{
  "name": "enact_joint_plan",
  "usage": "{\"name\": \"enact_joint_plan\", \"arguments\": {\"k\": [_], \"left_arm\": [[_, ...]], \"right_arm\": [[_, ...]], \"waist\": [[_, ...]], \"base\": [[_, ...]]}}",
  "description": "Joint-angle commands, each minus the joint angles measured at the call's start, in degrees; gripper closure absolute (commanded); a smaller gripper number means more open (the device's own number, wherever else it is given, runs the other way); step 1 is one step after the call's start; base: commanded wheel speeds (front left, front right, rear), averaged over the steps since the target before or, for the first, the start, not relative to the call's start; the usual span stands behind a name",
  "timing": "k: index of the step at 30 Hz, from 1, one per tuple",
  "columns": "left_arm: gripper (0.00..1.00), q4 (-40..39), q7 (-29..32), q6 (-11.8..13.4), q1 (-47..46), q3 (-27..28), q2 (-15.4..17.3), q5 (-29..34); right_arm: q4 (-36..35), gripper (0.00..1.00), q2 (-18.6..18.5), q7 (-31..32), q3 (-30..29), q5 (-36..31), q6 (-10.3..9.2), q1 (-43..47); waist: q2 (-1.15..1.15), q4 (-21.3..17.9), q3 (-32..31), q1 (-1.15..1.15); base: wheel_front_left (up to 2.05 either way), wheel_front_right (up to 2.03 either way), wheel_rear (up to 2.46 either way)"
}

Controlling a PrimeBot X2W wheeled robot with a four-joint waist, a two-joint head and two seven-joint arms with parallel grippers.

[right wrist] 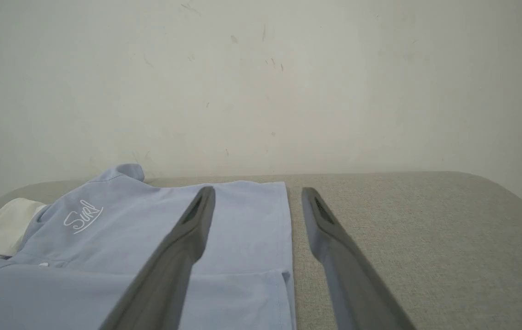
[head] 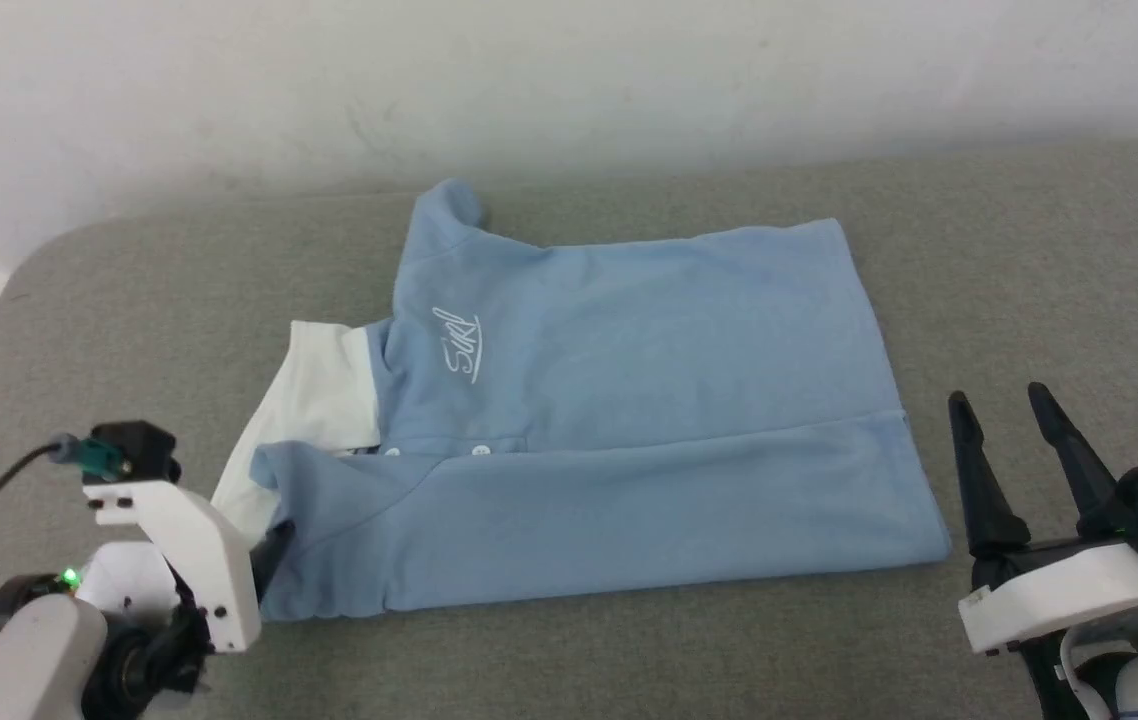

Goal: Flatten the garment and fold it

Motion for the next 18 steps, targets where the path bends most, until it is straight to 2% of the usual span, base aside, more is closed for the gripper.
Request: {"name": "enact_joint_plan", "arguments": {"k": [1,6,14,15,17,18], "left_arm": [[0.0,0.6,1.6,0.4,1.0,-1.1,0.2,0.2],[0.0,4.9,3.8,1.0,0.4,-4.7,0.2,3.2],[0.01,11.7,6.3,0.1,-1.0,-9.6,-2.5,5.2],[0.54,12.2,6.5,-0.4,-1.0,-9.9,-3.2,4.7],[1.0,13.2,6.6,-0.9,-1.1,-10.3,-4.1,4.3],[1.0,13.6,6.4,-1.1,-1.3,-10.4,-4.3,4.3]], "right_arm": [[-1.3,0.0,0.7,0.6,0.0,-0.4,-0.11,0.8],[-1.8,0.0,1.3,1.4,0.4,0.2,-0.11,0.9],[-1.7,0.0,0.6,2.8,0.4,0.8,-0.11,0.7],[-1.8,0.0,0.3,3.1,0.3,0.9,-0.11,0.7],[-1.9,0.0,-0.4,3.9,-0.1,1.1,-0.11,0.6],[-1.8,0.0,-0.8,4.5,-0.2,1.3,-0.11,0.5]], "waist": [[0.0,-1.8,1.2,0.01],[0.0,-3.8,2.4,0.01],[0.0,-5.1,2.8,0.01],[0.0,-5.1,2.8,0.01],[0.0,-5.0,2.8,0.01],[0.0,-4.8,2.7,0.01]], "base": [[0.0,0.0,0.0],[0.0,0.0,0.0],[0.0,0.0,0.0],[0.0,0.0,0.0],[0.0,0.0,0.0],[0.0,0.0,0.0]]}}
